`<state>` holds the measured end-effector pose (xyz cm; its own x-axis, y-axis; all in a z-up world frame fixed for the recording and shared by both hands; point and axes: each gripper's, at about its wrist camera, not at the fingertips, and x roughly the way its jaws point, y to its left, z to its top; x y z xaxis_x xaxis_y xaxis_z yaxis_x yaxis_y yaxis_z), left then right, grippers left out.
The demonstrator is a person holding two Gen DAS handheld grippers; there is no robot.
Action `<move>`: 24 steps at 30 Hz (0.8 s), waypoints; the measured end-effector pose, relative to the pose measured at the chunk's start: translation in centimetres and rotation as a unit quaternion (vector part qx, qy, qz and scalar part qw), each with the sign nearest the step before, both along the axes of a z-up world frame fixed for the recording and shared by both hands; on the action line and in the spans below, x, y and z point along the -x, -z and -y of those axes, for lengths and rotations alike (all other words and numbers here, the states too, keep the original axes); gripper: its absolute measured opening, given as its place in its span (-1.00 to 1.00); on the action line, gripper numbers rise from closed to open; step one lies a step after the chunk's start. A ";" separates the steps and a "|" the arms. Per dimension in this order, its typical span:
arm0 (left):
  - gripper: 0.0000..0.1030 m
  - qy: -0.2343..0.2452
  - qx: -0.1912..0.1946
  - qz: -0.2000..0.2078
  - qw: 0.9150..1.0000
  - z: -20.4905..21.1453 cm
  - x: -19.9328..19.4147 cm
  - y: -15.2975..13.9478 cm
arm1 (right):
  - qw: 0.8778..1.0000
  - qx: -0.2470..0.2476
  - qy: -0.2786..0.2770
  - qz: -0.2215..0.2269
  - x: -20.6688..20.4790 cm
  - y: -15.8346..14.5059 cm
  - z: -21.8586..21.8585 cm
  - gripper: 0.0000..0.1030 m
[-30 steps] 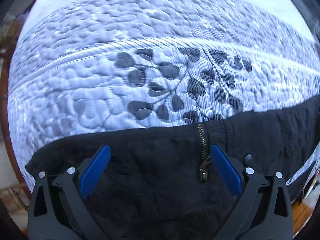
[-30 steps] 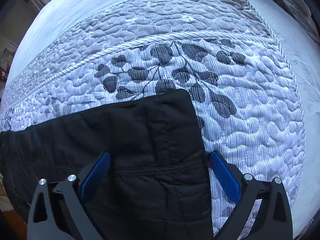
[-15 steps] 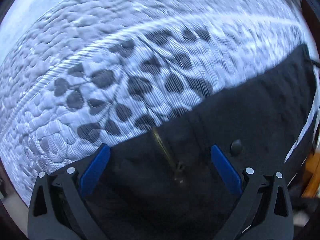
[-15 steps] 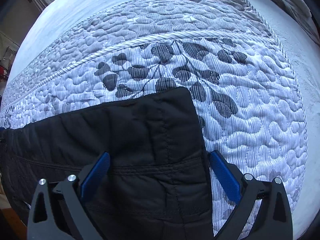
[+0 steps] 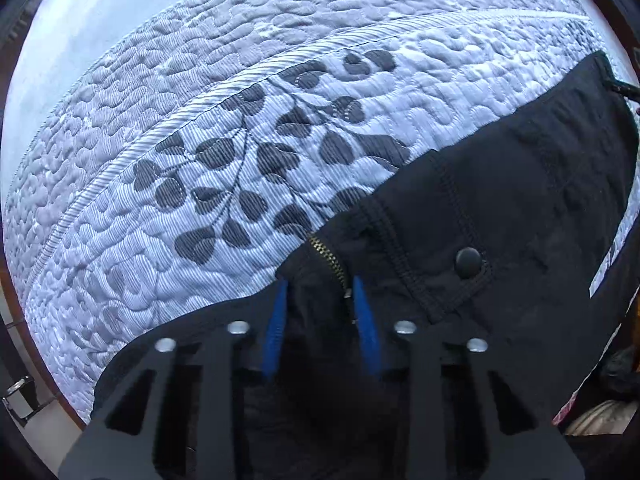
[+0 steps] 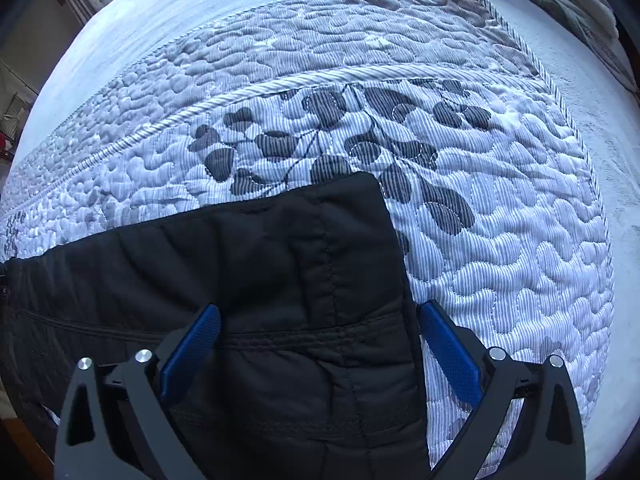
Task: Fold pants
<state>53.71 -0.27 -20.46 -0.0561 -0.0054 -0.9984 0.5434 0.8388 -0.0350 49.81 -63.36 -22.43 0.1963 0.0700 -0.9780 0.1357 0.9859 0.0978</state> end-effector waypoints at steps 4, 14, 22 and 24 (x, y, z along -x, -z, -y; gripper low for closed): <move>-0.76 -0.011 0.026 0.036 0.999 -1.3 4.2 -2.0 | 1.000 -0.004 0.009 0.020 0.5 -0.4 0.1 0.94; -0.86 -0.076 0.057 0.105 0.990 -4.6 11.6 -7.8 | 0.997 -0.030 0.020 0.063 1.7 -3.1 2.5 -0.37; -0.87 -0.091 0.077 0.148 0.982 -6.0 15.3 -11.7 | 0.994 0.034 -0.040 0.095 2.2 -5.0 -0.3 -0.76; -0.87 -0.093 0.082 0.155 0.980 -4.5 14.1 -10.7 | 0.992 0.042 -0.048 0.107 2.8 -5.8 -0.6 -0.79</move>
